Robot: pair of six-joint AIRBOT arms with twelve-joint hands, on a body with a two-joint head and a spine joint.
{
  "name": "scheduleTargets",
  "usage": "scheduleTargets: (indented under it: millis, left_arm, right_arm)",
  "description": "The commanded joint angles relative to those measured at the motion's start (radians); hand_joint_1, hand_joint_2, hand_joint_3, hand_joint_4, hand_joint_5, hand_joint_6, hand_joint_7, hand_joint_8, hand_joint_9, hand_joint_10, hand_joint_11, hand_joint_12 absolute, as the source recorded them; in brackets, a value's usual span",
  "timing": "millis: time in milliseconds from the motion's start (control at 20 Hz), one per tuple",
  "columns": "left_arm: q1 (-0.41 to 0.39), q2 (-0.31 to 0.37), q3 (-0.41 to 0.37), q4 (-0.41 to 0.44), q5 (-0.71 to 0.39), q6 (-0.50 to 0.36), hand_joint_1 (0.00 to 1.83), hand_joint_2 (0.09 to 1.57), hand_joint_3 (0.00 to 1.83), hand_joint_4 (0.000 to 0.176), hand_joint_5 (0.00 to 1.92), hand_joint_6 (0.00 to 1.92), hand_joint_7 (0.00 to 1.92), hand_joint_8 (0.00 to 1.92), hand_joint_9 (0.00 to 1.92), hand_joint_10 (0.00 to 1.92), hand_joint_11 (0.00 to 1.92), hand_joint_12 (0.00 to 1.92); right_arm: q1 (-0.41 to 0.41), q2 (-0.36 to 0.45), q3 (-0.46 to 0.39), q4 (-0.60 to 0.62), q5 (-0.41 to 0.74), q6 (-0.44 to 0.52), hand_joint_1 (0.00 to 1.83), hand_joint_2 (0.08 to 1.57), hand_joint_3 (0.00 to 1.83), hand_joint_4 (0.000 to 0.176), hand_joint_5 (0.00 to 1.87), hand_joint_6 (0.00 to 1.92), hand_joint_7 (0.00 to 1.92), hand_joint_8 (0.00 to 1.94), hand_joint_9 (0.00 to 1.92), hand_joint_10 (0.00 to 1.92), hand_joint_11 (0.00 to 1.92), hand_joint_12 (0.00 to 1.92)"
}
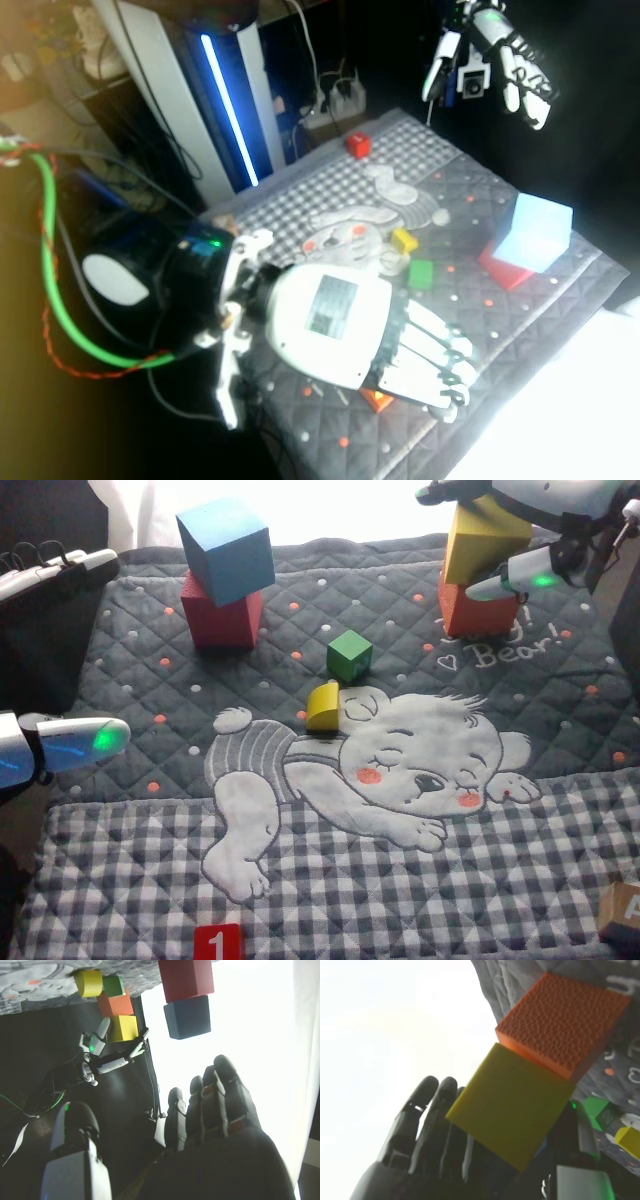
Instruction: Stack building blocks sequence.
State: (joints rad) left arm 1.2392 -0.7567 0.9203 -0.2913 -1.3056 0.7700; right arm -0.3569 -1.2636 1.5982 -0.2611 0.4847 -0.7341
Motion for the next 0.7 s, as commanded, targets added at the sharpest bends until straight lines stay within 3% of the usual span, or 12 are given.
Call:
scheduleTargets:
  millis: [0, 150, 200, 250, 400, 600, 650]
  left_arm:
    - [-0.009, -0.002, 0.002, -0.009, -0.124, -0.007, 0.69, 0.99, 0.0, 0.111, 0.22, 0.0, 0.16, 0.0, 0.14, 0.0, 0.0, 0.74]
    - [-0.009, -0.004, 0.003, -0.01, -0.119, -0.007, 0.68, 0.98, 0.0, 0.101, 0.22, 0.0, 0.15, 0.0, 0.13, 0.0, 0.0, 0.74]
    - [-0.009, -0.005, 0.004, -0.01, -0.118, -0.007, 0.68, 0.98, 0.0, 0.09, 0.22, 0.0, 0.15, 0.0, 0.13, 0.0, 0.0, 0.74]
    - [-0.009, -0.005, 0.004, -0.011, -0.119, -0.007, 0.68, 0.97, 0.0, 0.066, 0.24, 0.0, 0.16, 0.0, 0.15, 0.0, 0.0, 0.81]
    - [-0.009, -0.005, 0.004, -0.011, -0.122, -0.007, 0.67, 0.97, 0.0, 0.054, 0.25, 0.0, 0.17, 0.0, 0.16, 0.0, 0.0, 0.85]
    - [-0.009, -0.007, 0.003, -0.011, -0.118, -0.007, 0.66, 0.96, 0.0, 0.068, 0.25, 0.0, 0.16, 0.0, 0.16, 0.0, 0.0, 0.88]
    - [-0.009, -0.007, 0.003, -0.011, -0.118, -0.007, 0.69, 0.96, 0.0, 0.052, 0.26, 0.0, 0.18, 0.0, 0.17, 0.01, 0.0, 0.93]
  right_arm:
    - [-0.004, 0.013, 0.005, 0.011, 0.052, -0.02, 1.03, 1.05, 0.0, 0.054, 0.5, 0.0, 0.46, 0.0, 0.48, 0.0, 0.05, 1.1]
    - [-0.004, 0.014, 0.004, 0.012, 0.053, -0.02, 1.01, 1.05, 0.0, 0.075, 0.52, 0.01, 0.45, 0.0, 0.48, 0.0, 0.04, 1.09]
    - [-0.004, 0.014, 0.002, 0.012, 0.053, -0.02, 1.01, 1.05, 0.0, 0.084, 0.52, 0.01, 0.45, 0.0, 0.47, 0.0, 0.02, 1.08]
    - [-0.004, 0.014, 0.001, 0.012, 0.056, -0.02, 1.02, 1.04, 0.0, 0.095, 0.52, 0.0, 0.43, 0.0, 0.45, 0.0, 0.0, 1.06]
    - [-0.004, 0.016, -0.001, 0.013, 0.058, -0.02, 1.0, 1.03, 0.0, 0.145, 0.48, 0.0, 0.38, 0.0, 0.38, 0.0, 0.0, 0.93]
    - [-0.004, 0.022, -0.007, 0.013, 0.06, -0.02, 0.99, 1.02, 0.0, 0.15, 0.42, 0.0, 0.35, 0.0, 0.37, 0.0, 0.0, 0.99]
    - [-0.004, 0.022, -0.007, 0.013, 0.06, -0.02, 0.99, 1.03, 0.0, 0.15, 0.4, 0.0, 0.32, 0.0, 0.37, 0.0, 0.0, 0.99]
